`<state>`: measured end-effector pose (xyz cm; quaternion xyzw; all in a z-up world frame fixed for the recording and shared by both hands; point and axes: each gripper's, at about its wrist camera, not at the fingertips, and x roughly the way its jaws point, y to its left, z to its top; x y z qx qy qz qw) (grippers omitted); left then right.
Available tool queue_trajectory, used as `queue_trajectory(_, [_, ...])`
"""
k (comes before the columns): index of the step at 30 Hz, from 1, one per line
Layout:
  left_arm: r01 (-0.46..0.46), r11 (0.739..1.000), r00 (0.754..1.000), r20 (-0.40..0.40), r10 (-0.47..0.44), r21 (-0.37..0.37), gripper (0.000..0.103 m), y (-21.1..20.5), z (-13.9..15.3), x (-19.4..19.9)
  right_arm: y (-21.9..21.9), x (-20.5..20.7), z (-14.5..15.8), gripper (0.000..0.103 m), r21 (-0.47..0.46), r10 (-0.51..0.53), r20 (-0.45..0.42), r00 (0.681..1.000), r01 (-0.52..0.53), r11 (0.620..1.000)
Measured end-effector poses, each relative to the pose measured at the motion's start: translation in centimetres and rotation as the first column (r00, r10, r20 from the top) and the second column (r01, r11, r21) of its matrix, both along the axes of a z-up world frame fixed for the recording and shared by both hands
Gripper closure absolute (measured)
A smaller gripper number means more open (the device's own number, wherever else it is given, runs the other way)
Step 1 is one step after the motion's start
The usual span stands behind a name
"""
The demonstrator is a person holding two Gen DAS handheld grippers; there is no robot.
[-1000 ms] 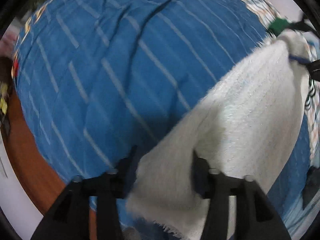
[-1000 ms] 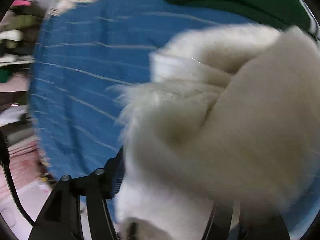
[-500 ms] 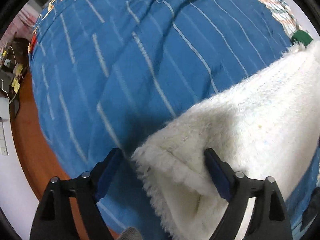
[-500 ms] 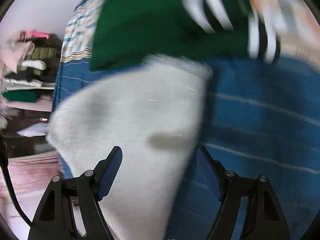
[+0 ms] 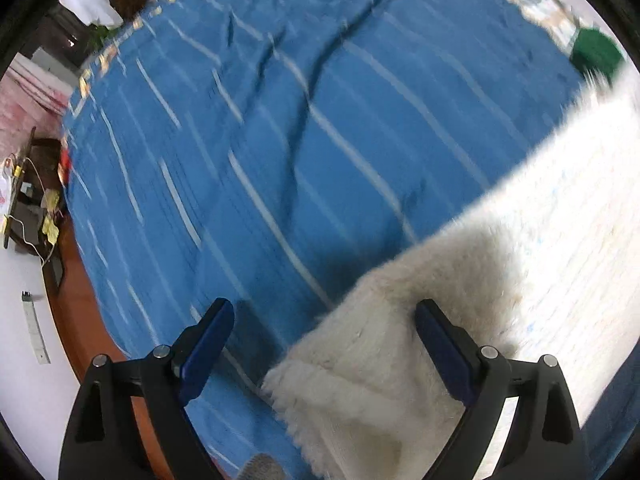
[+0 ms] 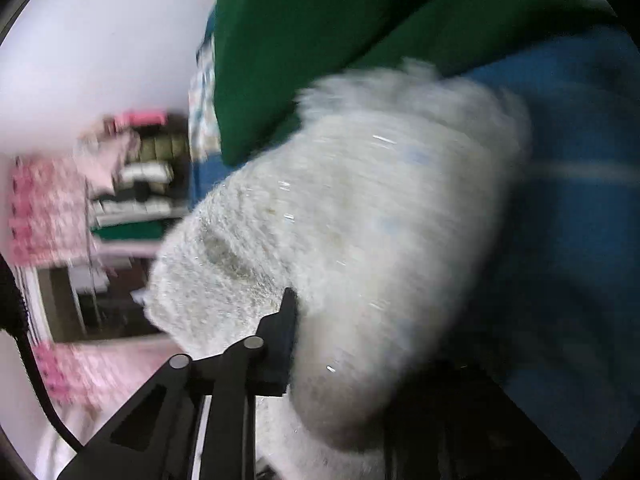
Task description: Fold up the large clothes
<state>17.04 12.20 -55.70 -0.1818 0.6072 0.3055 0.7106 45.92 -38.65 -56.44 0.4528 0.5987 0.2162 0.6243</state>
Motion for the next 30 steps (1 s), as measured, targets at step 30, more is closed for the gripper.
queue_trajectory(30, [0.333,0.942,0.943,-0.014,-0.333,0.037,0.000,-12.2,-1.7,5.6,-10.1,-18.7,13.8,0.065,-0.611,0.090,-0.118,0.989,-0.144,0.779])
